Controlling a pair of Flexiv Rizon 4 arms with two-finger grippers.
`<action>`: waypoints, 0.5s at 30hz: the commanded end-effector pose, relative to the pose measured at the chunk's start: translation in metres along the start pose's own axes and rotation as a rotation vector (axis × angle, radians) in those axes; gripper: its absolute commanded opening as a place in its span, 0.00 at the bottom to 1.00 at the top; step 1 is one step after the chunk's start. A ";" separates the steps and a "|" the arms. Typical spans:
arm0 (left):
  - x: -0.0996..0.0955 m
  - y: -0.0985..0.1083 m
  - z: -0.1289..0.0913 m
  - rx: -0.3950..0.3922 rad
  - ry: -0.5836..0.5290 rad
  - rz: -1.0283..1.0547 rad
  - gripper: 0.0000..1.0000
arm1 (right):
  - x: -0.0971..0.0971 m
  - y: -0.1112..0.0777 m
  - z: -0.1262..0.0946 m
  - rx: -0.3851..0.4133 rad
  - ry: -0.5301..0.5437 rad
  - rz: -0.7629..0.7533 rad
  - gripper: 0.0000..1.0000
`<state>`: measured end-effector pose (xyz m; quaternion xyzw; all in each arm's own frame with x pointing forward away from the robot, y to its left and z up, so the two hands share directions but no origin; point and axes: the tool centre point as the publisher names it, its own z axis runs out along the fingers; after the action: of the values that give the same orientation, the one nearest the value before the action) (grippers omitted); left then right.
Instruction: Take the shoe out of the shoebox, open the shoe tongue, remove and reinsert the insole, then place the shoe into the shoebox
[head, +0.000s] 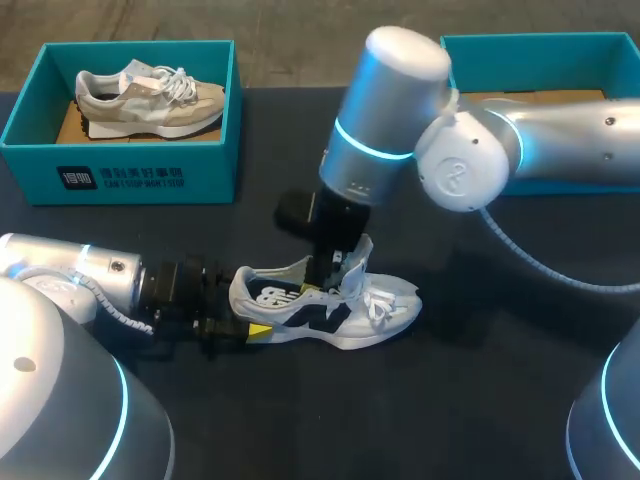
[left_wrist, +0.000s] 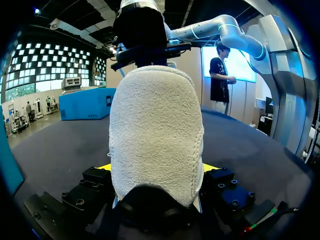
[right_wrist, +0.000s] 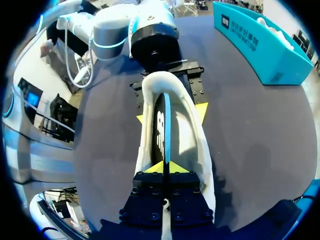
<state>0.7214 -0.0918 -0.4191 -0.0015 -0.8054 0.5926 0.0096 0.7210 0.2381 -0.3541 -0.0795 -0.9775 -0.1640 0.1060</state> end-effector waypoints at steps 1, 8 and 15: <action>0.002 0.005 0.002 -0.001 0.000 -0.001 0.00 | 0.000 -0.008 -0.011 0.009 -0.006 -0.002 0.00; 0.002 0.005 0.002 -0.001 0.000 -0.001 0.00 | -0.007 -0.018 -0.024 0.026 -0.022 -0.008 0.00; 0.002 0.005 0.002 -0.001 0.000 -0.001 0.00 | -0.018 -0.013 -0.030 -0.031 -0.023 -0.051 0.00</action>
<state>0.7214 -0.0919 -0.4191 -0.0014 -0.8054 0.5926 0.0096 0.7415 0.2198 -0.3331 -0.0603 -0.9798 -0.1700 0.0869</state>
